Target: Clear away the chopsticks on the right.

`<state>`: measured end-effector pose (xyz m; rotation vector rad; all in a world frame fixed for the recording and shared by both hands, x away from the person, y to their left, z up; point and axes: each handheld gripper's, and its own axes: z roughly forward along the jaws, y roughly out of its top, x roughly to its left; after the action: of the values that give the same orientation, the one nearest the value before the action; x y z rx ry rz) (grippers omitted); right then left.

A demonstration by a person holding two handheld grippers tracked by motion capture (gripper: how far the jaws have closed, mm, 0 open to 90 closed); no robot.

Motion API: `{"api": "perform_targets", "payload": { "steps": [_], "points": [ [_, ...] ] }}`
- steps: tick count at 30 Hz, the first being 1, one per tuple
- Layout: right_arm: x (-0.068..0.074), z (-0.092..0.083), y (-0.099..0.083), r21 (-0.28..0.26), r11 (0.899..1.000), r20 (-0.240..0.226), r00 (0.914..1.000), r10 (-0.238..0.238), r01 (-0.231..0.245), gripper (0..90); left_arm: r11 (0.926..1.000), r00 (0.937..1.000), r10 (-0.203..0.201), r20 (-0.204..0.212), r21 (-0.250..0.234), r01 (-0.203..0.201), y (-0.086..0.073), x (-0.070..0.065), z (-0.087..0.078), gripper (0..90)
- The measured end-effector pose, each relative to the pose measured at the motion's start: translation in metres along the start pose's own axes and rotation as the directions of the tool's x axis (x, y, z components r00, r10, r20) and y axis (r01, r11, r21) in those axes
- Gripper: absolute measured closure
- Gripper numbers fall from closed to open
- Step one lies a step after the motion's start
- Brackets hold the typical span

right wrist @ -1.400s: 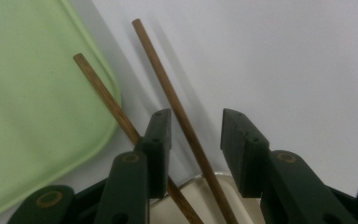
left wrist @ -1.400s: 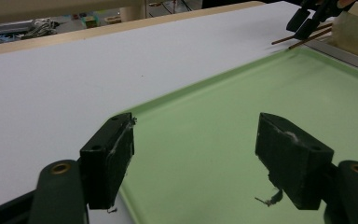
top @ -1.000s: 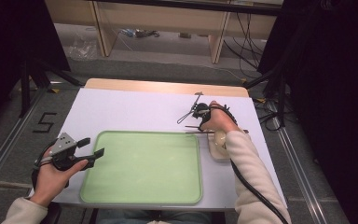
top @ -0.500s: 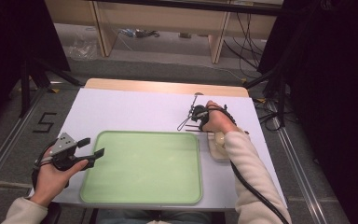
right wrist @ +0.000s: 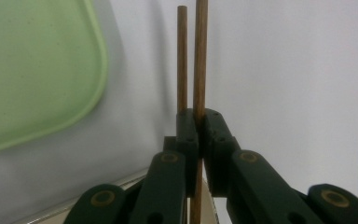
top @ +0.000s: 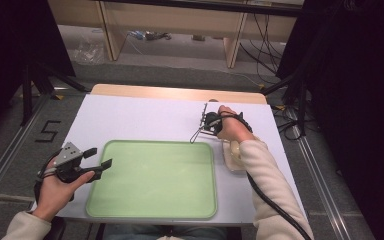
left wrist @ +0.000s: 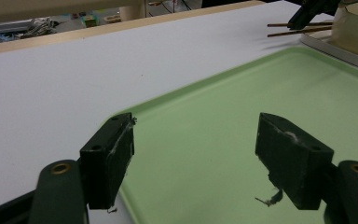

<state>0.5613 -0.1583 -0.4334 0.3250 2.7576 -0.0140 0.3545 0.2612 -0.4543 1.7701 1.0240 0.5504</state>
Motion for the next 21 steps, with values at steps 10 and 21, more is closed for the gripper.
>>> {"api": "perform_targets", "payload": {
  "steps": [10,21],
  "points": [
    [-0.002,-0.012,0.005,-0.038,0.999,0.05,0.9986,-0.017,0.019,87.0,1.0,1.0,-0.001,-0.001,-0.001,0.001,0.0,0.0,0.0,28.0],
    [-0.002,-0.045,0.012,-0.191,0.98,0.103,0.9914,0.08,-0.06,87.0,1.0,1.0,0.001,-0.002,-0.003,-0.001,0.0,0.0,0.0,28.0]
  ]
}}
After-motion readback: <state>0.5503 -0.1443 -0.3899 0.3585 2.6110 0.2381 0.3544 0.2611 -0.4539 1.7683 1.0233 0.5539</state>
